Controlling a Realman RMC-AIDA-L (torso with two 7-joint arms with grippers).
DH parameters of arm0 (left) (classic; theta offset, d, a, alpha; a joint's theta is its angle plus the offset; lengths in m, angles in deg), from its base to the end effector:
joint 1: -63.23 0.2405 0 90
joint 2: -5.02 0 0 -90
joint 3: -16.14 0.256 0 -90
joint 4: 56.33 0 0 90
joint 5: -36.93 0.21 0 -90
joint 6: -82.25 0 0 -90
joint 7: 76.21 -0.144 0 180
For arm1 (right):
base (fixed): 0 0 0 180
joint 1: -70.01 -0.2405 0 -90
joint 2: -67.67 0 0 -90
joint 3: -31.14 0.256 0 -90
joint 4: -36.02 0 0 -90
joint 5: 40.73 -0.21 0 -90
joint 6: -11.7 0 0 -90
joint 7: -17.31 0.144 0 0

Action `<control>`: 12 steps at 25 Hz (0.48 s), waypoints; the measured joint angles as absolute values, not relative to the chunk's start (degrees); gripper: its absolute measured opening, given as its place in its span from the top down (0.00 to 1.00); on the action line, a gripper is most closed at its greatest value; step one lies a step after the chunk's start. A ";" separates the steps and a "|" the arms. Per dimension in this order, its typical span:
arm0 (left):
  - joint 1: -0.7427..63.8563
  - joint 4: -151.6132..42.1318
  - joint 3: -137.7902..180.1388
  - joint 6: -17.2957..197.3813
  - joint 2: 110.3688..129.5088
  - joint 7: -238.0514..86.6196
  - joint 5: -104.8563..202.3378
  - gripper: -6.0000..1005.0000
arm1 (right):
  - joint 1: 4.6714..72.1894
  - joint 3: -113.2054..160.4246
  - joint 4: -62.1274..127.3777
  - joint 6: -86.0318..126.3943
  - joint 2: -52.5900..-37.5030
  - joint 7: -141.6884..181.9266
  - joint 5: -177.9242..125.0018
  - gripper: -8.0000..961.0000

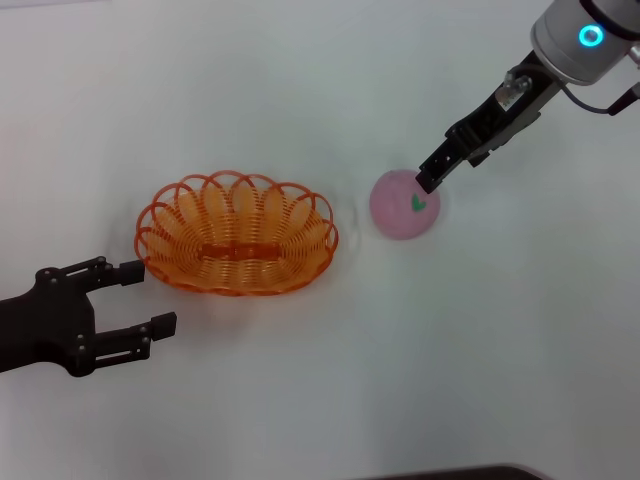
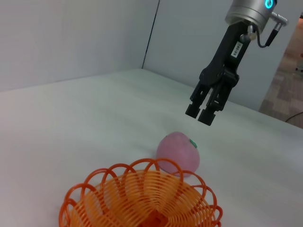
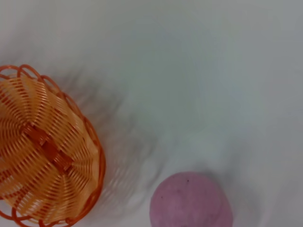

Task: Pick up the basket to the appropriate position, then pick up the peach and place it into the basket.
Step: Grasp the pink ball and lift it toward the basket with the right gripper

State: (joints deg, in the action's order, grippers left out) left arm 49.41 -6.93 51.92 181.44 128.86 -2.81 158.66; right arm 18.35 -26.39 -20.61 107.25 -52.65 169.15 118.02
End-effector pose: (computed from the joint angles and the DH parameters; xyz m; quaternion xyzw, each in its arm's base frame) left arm -0.3167 0.2351 0.0027 -0.9397 -0.2374 -0.2091 0.1300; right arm 0.1744 0.3883 0.0045 -0.8537 0.4708 -0.1803 0.1306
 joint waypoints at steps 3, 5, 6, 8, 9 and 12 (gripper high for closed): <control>49.36 -6.93 51.99 181.44 128.86 -2.80 158.66 0.21 | 18.34 -27.36 -20.48 106.69 -52.66 169.59 117.82 0.14; 49.30 -6.93 52.06 181.45 128.86 -2.67 158.65 0.21 | 18.31 -27.89 -20.22 106.32 -52.72 169.69 117.70 0.14; 49.28 -6.93 52.07 181.46 128.86 -2.60 158.66 0.21 | 18.30 -28.20 -20.03 106.04 -52.76 169.70 117.64 0.14; 49.20 -6.93 52.08 181.47 128.86 -2.54 158.66 0.21 | 18.22 -29.00 -19.52 105.43 -52.83 169.75 117.61 0.14; 49.19 -6.94 52.09 181.47 128.86 -2.54 158.66 0.21 | 18.18 -29.44 -19.25 105.09 -52.86 169.77 117.60 0.14; 49.16 -6.94 52.08 181.48 128.83 -2.48 158.66 0.21 | 18.07 -30.29 -18.64 104.30 -52.92 169.80 117.46 0.14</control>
